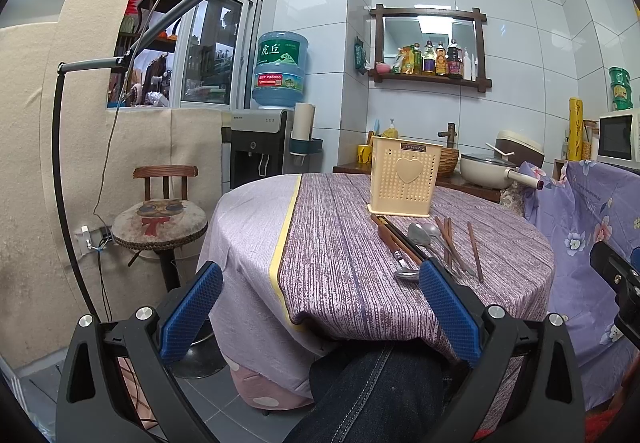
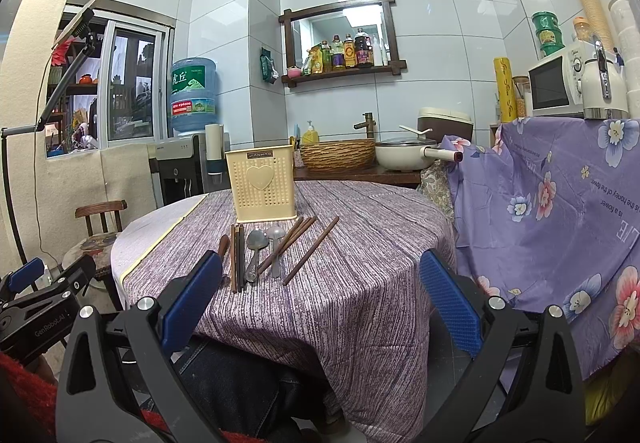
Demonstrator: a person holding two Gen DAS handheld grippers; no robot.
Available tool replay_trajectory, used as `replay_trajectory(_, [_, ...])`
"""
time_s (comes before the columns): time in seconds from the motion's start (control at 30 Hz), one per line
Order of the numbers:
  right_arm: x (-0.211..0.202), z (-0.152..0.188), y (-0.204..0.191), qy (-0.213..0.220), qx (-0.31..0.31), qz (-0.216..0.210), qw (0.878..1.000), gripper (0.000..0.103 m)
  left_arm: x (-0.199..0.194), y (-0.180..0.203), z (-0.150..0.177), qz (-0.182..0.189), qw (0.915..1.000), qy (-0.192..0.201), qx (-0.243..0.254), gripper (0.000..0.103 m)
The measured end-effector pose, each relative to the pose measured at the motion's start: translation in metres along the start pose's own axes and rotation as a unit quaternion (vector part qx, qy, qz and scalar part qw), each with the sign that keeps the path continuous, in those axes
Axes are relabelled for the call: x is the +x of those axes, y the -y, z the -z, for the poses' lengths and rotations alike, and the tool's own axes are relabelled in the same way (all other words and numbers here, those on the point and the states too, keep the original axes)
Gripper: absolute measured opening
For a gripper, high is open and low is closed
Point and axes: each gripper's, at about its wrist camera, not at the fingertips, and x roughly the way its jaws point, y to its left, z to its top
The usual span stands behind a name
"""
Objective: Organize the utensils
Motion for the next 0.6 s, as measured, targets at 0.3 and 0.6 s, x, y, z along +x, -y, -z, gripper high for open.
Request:
replay_trajectory(0.3, [-0.001,-0.001,0.001,-0.001,0.000,0.000,1.000,0.098,-0.001,0.005,0.003,0.000,1.0000,0.000,0.000,0.098])
replay_trajectory(0.6, [0.005,0.006,0.001,-0.013,-0.002,0.007,1.000,0.098,0.001,0.010,0.009,0.001,1.0000,-0.009,0.001,0.098])
